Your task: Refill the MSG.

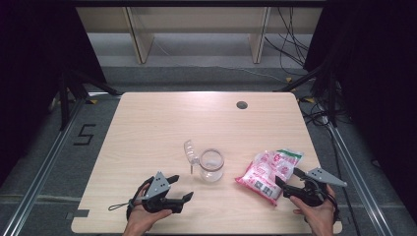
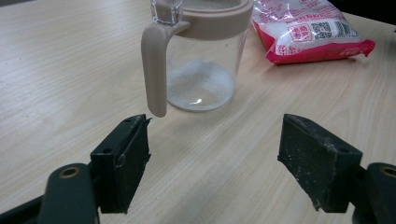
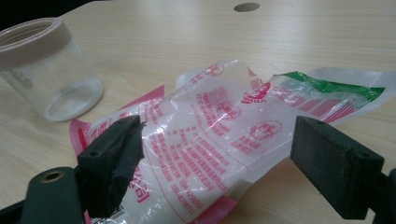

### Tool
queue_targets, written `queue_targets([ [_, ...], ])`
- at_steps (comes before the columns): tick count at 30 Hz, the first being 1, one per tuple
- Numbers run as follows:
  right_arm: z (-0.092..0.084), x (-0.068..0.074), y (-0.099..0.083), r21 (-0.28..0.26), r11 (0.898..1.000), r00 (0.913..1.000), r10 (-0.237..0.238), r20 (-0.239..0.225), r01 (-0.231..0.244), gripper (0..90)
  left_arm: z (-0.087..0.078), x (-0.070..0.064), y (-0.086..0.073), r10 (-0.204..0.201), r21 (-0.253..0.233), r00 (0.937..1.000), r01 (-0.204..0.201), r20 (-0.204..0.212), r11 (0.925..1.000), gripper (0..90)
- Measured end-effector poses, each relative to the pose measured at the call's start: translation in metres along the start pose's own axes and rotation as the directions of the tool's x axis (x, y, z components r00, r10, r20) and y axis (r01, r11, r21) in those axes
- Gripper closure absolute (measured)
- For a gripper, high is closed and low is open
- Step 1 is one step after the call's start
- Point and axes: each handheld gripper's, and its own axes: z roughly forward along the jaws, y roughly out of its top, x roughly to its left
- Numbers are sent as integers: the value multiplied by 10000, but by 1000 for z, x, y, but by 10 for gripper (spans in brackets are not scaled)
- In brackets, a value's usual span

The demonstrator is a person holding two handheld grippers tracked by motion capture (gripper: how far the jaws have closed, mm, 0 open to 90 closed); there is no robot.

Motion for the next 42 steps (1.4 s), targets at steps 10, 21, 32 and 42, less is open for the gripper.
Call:
queue_targets([
  [10,4,-6,-2,160,9999,9999,21,102,-23,206,2,-5,0,50,66,10000,-50,56,10000,241],
  [21,10,-14,-5,519,9934,9940,1003,432,-1025,254,4,-7,0,28,122,9999,-29,123,9999,242],
  [32,21,-21,-4,685,9938,9948,841,573,-880,287,6,-9,1,42,186,9999,-45,150,9998,242],
  [42,31,-29,-3,562,9912,9925,1185,289,-1200,359,8,-10,0,7,97,10000,-8,87,10000,244],
])
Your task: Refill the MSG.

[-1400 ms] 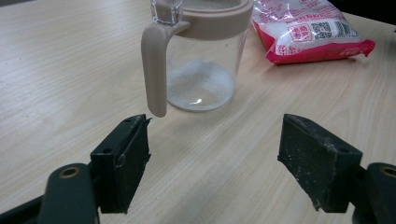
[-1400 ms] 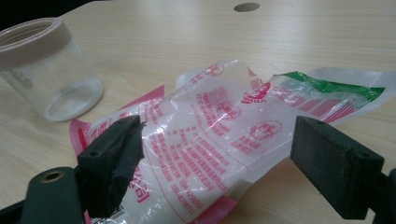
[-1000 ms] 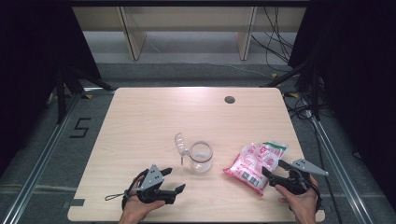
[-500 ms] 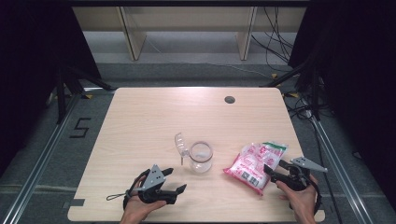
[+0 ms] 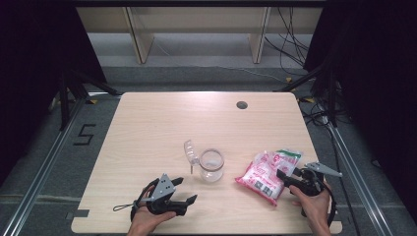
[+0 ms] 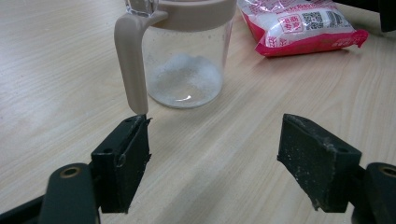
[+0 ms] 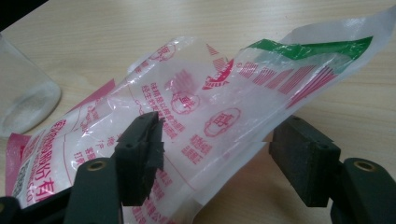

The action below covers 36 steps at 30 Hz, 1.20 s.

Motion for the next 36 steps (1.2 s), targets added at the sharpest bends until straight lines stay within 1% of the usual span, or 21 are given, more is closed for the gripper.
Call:
queue_targets([
  [2,2,3,1,331,9985,9990,436,48,-437,408,-1,1,0,47,131,10000,-47,22,9999,244],
  [3,2,3,1,331,9985,9990,436,48,-437,408,-1,1,0,47,131,10000,-47,22,9999,245],
  [4,6,0,2,71,10000,10000,25,-33,-24,427,-1,0,0,-3,117,10000,3,3,9999,245],
  [5,5,4,3,412,9982,9990,442,53,-444,435,-1,0,0,0,104,10000,0,35,9999,245],
  [6,5,4,3,412,9982,9990,442,53,-444,435,-1,1,0,6,114,10000,-7,54,9999,245],
  [7,7,0,3,343,9994,10000,-57,21,57,439,-1,0,0,3,105,10000,-4,35,9999,245],
  [9,10,0,5,359,9993,9999,107,81,-109,480,1,-1,0,-93,-21,9999,93,92,10000,244],
  [10,11,3,5,374,9971,9977,655,161,-661,494,1,-1,0,-93,-21,9999,93,92,10000,244],
  [11,13,-3,5,236,9997,10000,-4,55,2,505,0,0,0,15,82,10000,-15,64,10000,245],
  [12,15,1,4,93,9982,9982,591,43,-591,517,1,0,-1,13,95,9999,-14,110,10000,245],
  [13,16,-3,5,150,9997,9998,211,62,-212,531,1,-1,-1,20,99,10000,-21,92,9999,245],
  [17,18,-5,6,249,9992,9995,298,83,-300,588,1,-1,-1,28,143,9999,-30,108,9999,246],
  [19,20,-3,7,305,9963,9967,807,-42,-805,653,1,-1,0,19,120,9999,-21,102,9999,247],
  [21,22,-6,8,340,9985,9991,433,1,-432,693,1,-1,-1,25,114,9999,-26,103,9999,247],
  [24,24,-6,8,229,9986,9987,481,-152,-477,746,1,-1,-1,26,136,9999,-27,126,9999,248],
  [28,22,-2,9,368,9928,9934,1141,-73,-1138,817,3,-2,-2,12,59,9999,-13,115,10000,247],
  [29,22,-2,9,368,9928,9934,1141,-73,-1138,817,3,-2,-2,12,59,9999,-13,115,10000,247],
  [30,25,-5,8,-94,9989,9989,448,-113,-449,857,3,-3,-1,3,64,9999,-3,151,10000,247],
  [32,24,-1,9,-17,9966,9965,820,-152,-821,872,3,-3,-1,21,95,9999,-22,124,10000,246],
  [34,24,-1,10,-168,9974,9967,697,-412,-704,889,2,-3,-1,49,165,9999,-52,155,9999,246],
  [36,22,2,12,-260,9995,9990,159,-415,-170,900,3,-4,0,-92,57,9998,91,156,9999,245],
])
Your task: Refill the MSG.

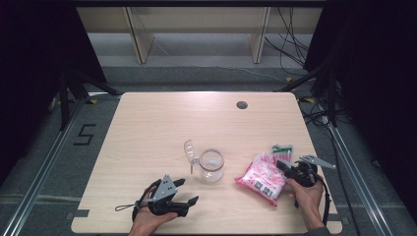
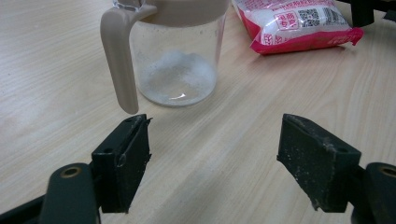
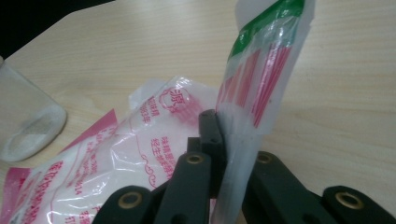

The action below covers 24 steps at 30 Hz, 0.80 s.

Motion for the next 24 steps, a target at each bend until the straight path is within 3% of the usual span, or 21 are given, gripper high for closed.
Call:
queue_targets([
  [2,-2,4,2,85,9996,9996,255,85,-256,900,0,2,0,101,17,9999,-101,39,9999,245],
  [4,-3,6,6,-222,9981,9982,-582,-111,579,900,0,0,0,-10,-19,10000,10,35,10000,245],
  [5,-4,10,7,-291,9985,9988,-476,-151,471,900,2,-1,1,-25,-161,10000,26,71,9999,244],
  [8,-8,15,10,-388,9988,9994,-301,-172,294,900,-1,-1,2,185,126,9998,-184,-72,9998,244],
  [9,-10,15,12,-751,9954,9975,-617,-347,590,900,3,-16,0,-1890,26,9800,1892,618,9819,243],
  [10,-10,15,12,-751,9954,9975,-617,-347,590,900,3,-16,0,-1890,26,9800,1892,618,9819,243],
  [11,-14,21,15,-954,9944,9972,-502,-547,448,900,3,-18,0,-2037,277,9732,2019,1069,9790,243],
  [13,-18,24,19,-1225,9905,9952,-717,-662,632,900,4,-20,0,-2085,242,9724,2071,1051,9780,242],
  [14,-21,28,21,-1150,9921,9949,-594,-813,498,900,5,-21,1,-2047,280,9739,2029,984,9788,243],
  [15,-22,29,22,-1362,9885,9930,-776,-889,650,900,8,-24,2,-2093,273,9711,2075,1148,9779,242],
  [18,-25,37,23,-1310,9902,9929,-622,-1017,487,900,12,-30,2,-2047,316,9706,2024,1265,9788,242],
  [20,-28,42,25,-1386,9868,9879,-1001,-1187,833,900,16,-37,3,-1953,407,9695,1914,1478,9807,242],
  [23,-32,45,27,-1440,9846,9858,-1172,-1200,995,900,22,-44,8,-1714,591,9689,1634,1785,9848,242],
  [24,-32,46,27,-1484,9859,9857,-977,-1373,771,900,23,-46,10,-1640,631,9704,1551,1770,9859,242],
])
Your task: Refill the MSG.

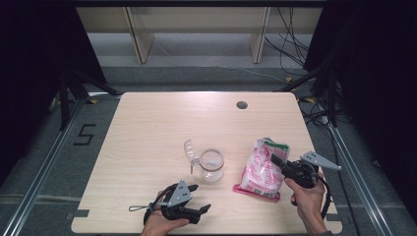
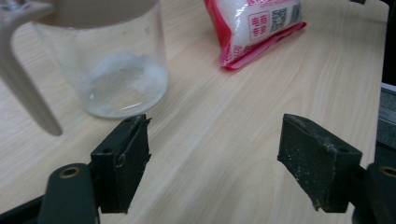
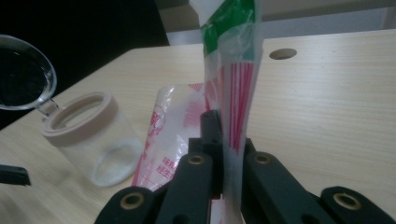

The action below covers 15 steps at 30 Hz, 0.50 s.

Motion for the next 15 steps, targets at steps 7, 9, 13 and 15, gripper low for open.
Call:
queue_targets([
  [7,-2,13,10,-133,9999,9985,33,-538,-40,900,14,-12,6,140,57,9994,-142,311,9999,242],
  [9,0,17,14,-87,9999,9984,-89,-560,84,900,24,-18,11,257,56,9980,-261,575,9996,243],
  [13,1,26,21,-36,10000,9970,-61,-775,58,900,32,-21,20,327,-105,9980,-322,532,9994,246],
  [15,4,34,29,-154,9994,9948,-323,-966,309,900,36,-21,25,278,-188,9987,-271,429,9995,245],
])
